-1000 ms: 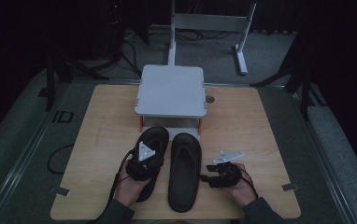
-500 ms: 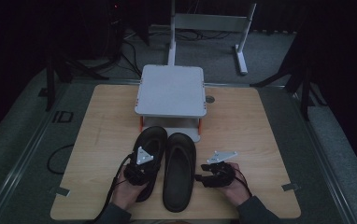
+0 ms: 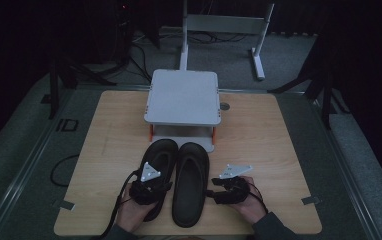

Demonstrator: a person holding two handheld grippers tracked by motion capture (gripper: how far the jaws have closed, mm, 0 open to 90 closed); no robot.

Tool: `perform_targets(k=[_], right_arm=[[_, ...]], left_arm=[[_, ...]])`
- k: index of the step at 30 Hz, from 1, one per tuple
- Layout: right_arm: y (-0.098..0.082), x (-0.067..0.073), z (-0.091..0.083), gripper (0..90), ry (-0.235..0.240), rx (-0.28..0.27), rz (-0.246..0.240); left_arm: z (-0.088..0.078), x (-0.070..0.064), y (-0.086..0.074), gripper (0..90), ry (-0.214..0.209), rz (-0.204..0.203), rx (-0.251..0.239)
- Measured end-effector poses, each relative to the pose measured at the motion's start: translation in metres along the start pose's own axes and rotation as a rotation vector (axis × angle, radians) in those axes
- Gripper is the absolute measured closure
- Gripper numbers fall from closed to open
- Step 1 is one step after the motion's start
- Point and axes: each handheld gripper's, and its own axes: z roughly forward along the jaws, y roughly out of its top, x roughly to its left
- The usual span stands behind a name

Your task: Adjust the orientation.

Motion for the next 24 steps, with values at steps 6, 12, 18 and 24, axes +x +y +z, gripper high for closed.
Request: perform_targets(k=[6,12,18,24], right_arm=[[0.005,0.009,0.004,47.2,0.029,-0.007,-0.033],[0.011,0.019,0.011,51.3,0.06,-0.009,-0.063],[0.014,0.021,0.015,51.7,0.066,-0.012,-0.074],[0.013,0.021,0.015,51.3,0.066,-0.015,-0.071]], left_arm=[[-0.003,0.0,0.0,58.7,-0.01,-0.005,-0.038],[-0.003,-0.003,0.0,54.4,-0.007,0.006,-0.057],[-0.003,-0.005,-0.002,51.2,0.01,0.017,-0.06],[0.001,-0.018,-0.006,44.0,0.091,0.053,-0.062]])
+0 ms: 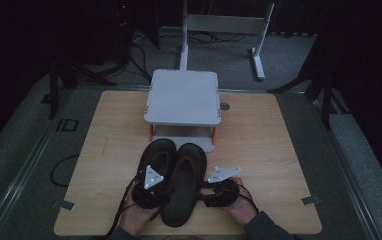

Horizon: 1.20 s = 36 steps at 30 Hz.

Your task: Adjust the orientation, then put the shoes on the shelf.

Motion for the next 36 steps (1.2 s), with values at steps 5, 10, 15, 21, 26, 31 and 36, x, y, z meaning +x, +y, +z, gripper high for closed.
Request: perform_targets(k=[5,10,15,21,26,31,36], right_arm=[[-0.001,0.0,0.0,50.8,0.001,-0.005,0.0],[-0.002,-0.001,0.0,50.2,0.003,-0.006,0.005],[-0.002,-0.001,0.0,50.1,0.002,-0.009,0.004],[-0.002,-0.001,0.0,50.2,0.005,-0.008,0.008],[-0.002,-0.001,-0.001,49.5,0.004,-0.011,0.006],[-0.003,-0.002,-0.001,49.0,0.004,-0.014,0.006],[-0.003,-0.002,-0.003,49.1,-0.01,-0.014,0.001]], left_arm=[[0.007,-0.004,-0.003,43.5,0.053,-0.003,0.018],[0.012,-0.009,-0.004,49.3,0.098,0.007,0.041],[0.013,-0.011,-0.004,51.2,0.123,-0.002,0.04],[0.016,-0.012,-0.002,51.2,0.134,-0.021,0.041],[0.017,-0.013,-0.002,50.4,0.14,-0.029,0.034],[0.017,-0.013,-0.003,55.1,0.156,-0.056,0.024],[0.018,-0.016,-0.001,58.8,0.182,-0.055,0.031]])
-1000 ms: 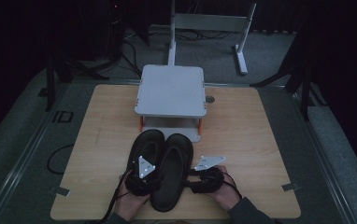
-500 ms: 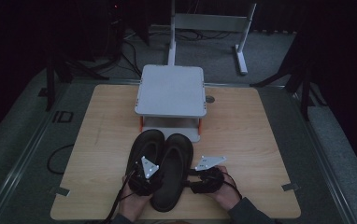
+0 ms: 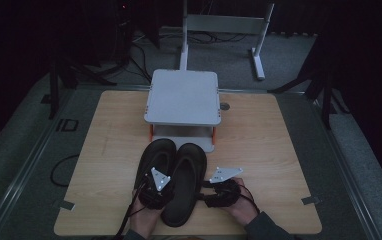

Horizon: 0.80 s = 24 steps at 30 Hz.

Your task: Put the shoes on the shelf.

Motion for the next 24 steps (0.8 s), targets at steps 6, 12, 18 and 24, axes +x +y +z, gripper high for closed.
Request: perform_targets(k=[6,12,18,24], right_arm=[[-0.001,-0.006,-0.01,49.1,-0.022,-0.023,0.011],[-0.006,-0.017,-0.023,49.1,-0.058,-0.047,0.045],[-0.015,-0.032,-0.036,49.1,-0.103,-0.065,0.095],[-0.023,-0.043,-0.044,49.1,-0.138,-0.078,0.134]], left_arm=[[0.0,0.0,0.0,68.7,0.017,-0.019,0.005],[-0.001,0.0,0.002,72.7,0.031,-0.034,0.015],[-0.003,0.007,0.002,75.4,0.038,-0.054,0.019],[-0.004,0.011,0.007,75.4,0.031,-0.064,0.007]])
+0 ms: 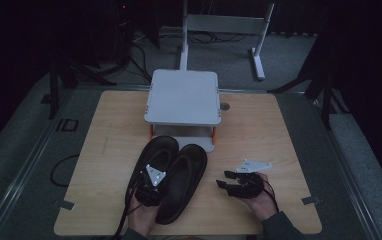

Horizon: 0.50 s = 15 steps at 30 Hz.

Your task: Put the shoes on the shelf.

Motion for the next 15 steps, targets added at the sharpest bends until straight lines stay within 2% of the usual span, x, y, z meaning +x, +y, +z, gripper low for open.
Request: perform_targets(k=[3,15], right_arm=[[-0.001,-0.004,-0.002,49.1,-0.012,-0.007,0.008],[-0.008,-0.014,-0.003,49.2,-0.057,-0.014,0.036]], left_arm=[[-0.001,-0.001,0.004,75.4,-0.004,0.007,-0.01],[0.005,-0.005,0.017,75.5,-0.001,-0.01,-0.03]])
